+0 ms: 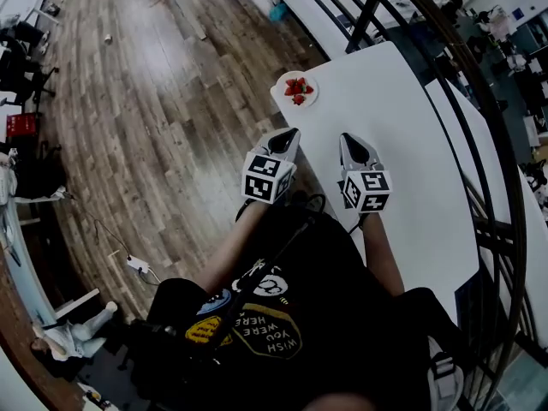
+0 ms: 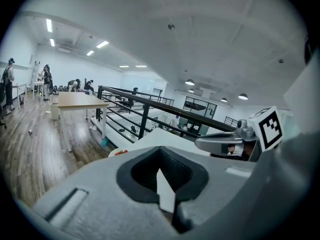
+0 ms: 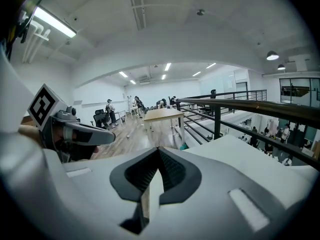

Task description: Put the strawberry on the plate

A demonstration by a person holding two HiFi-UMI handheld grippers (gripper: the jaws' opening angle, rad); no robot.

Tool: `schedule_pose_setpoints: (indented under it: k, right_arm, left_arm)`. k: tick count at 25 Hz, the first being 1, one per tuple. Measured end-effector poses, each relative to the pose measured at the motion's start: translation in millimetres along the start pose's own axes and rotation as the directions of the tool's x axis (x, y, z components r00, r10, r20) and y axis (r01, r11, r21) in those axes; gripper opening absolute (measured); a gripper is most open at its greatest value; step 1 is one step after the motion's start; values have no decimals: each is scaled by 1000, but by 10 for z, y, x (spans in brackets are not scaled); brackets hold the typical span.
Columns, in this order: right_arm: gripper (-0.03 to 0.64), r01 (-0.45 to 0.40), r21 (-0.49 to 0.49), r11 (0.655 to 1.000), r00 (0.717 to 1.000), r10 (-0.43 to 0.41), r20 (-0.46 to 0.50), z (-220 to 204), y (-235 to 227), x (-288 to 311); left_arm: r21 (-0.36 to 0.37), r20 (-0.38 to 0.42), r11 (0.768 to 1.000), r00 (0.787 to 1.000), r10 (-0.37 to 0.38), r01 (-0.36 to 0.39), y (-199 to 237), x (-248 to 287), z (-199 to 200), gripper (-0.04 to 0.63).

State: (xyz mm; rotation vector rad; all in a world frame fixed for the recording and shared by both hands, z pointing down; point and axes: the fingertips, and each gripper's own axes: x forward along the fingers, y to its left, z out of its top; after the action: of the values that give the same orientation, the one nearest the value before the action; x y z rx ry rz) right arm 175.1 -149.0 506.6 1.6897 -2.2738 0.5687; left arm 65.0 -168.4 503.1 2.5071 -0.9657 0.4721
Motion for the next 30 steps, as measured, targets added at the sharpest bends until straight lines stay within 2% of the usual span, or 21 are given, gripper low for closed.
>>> schedule_pose_setpoints:
  k: [3,11,16,30]
  right_arm:
    - [3,-14,-3,1000,999,14,37,96,193,-122]
    - [3,-10,5,1000,995,10,103,358,739,-450]
    - [3,-16,-1,1000,993,16,119,387,1009,-590]
    - [3,-3,-3,1000,993,3,118,355,1220,-783]
  left_arm:
    - [42,20,999,1000,8,-9,-35,-178,64,2]
    - [87,82,995,995,-49,42,-166,-720,330,2]
    - [70,86,995,993,-76,70,-237,-984,233,2]
    - [92,76,990,991,-110,103,-346,-1204,83,2]
